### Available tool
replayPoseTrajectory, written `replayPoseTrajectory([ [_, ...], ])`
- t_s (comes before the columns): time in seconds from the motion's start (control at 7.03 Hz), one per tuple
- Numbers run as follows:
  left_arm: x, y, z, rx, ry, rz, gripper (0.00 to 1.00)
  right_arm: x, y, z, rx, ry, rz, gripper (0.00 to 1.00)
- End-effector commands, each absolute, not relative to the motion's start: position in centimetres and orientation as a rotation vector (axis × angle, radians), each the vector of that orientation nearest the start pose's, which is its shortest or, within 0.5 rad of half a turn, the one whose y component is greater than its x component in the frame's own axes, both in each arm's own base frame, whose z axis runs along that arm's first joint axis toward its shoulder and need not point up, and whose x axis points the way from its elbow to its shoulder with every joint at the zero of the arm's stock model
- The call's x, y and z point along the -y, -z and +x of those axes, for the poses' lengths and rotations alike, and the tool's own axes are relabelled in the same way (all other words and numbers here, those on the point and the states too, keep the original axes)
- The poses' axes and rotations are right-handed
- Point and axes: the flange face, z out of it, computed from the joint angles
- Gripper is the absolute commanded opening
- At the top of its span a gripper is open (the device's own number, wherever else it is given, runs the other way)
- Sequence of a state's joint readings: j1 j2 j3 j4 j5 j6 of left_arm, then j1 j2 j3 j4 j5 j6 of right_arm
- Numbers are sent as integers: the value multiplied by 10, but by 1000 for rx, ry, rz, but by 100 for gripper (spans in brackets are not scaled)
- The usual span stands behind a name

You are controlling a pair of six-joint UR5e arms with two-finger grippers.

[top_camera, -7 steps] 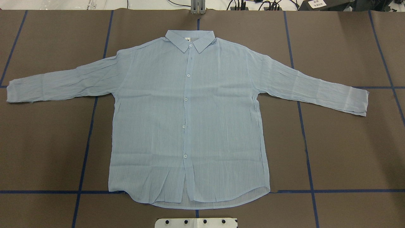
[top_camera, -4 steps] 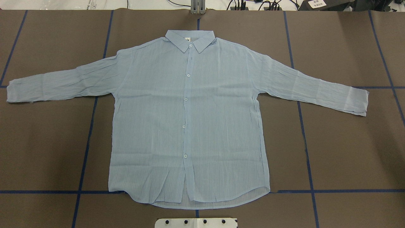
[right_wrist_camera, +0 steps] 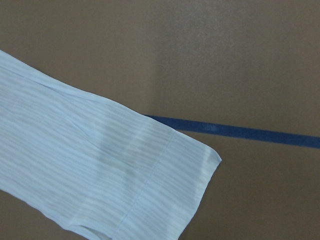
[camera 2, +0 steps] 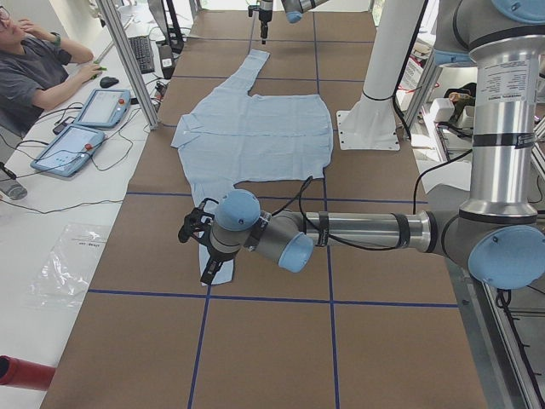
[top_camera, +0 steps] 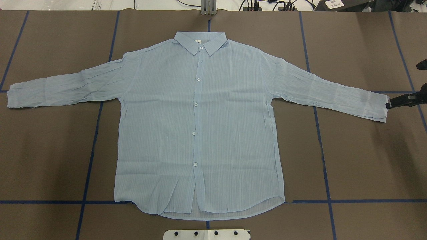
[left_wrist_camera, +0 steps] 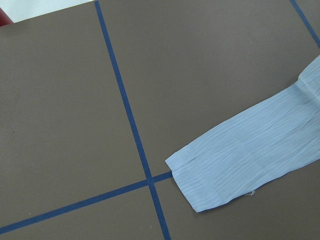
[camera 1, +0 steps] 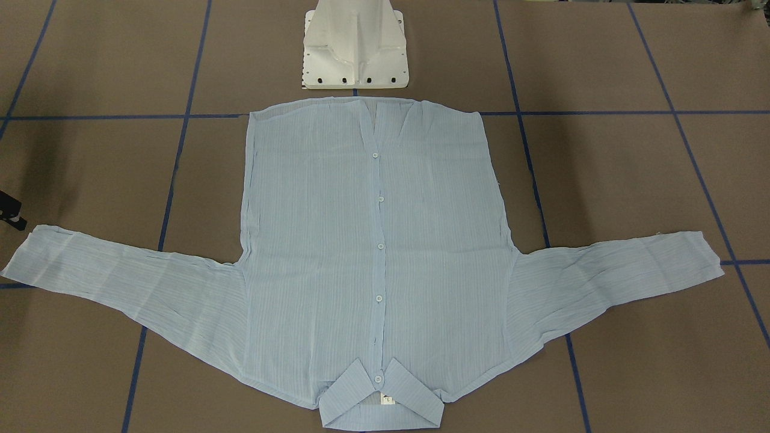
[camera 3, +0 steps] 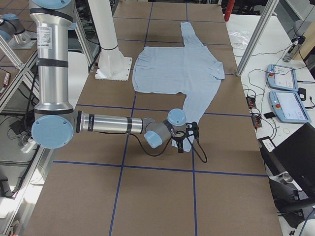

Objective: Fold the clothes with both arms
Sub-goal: 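Lower the right gripper to the cuff of the sleeve nearest it and grasp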

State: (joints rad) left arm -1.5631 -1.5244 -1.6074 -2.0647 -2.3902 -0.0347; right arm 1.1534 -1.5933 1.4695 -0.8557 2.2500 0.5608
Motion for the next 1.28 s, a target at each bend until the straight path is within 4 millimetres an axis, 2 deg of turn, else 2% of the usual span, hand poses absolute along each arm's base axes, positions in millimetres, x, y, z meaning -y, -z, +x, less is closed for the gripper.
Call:
replayPoseTrajectory([
  [0.0, 493, -603, -57, -815, -175, 442, 99, 493, -648, -161, 835, 81, 177, 99],
  [0.28, 493, -603, -56, -816, -177, 443, 99, 493, -657, -166, 832, 84, 153, 91],
  [0.57, 494, -603, -56, -816, -177, 443, 99, 497, -664, -181, 830, 103, 132, 87],
  [0.85, 496, -600, -56, -816, -178, 448, 100, 500, -661, -186, 836, 109, 126, 77],
  [1.0, 497, -600, -56, -816, -178, 448, 100, 499, -660, -186, 840, 110, 122, 62],
  [1.14, 498, -599, -56, -816, -178, 449, 99, 498, -661, -186, 843, 111, 116, 38],
])
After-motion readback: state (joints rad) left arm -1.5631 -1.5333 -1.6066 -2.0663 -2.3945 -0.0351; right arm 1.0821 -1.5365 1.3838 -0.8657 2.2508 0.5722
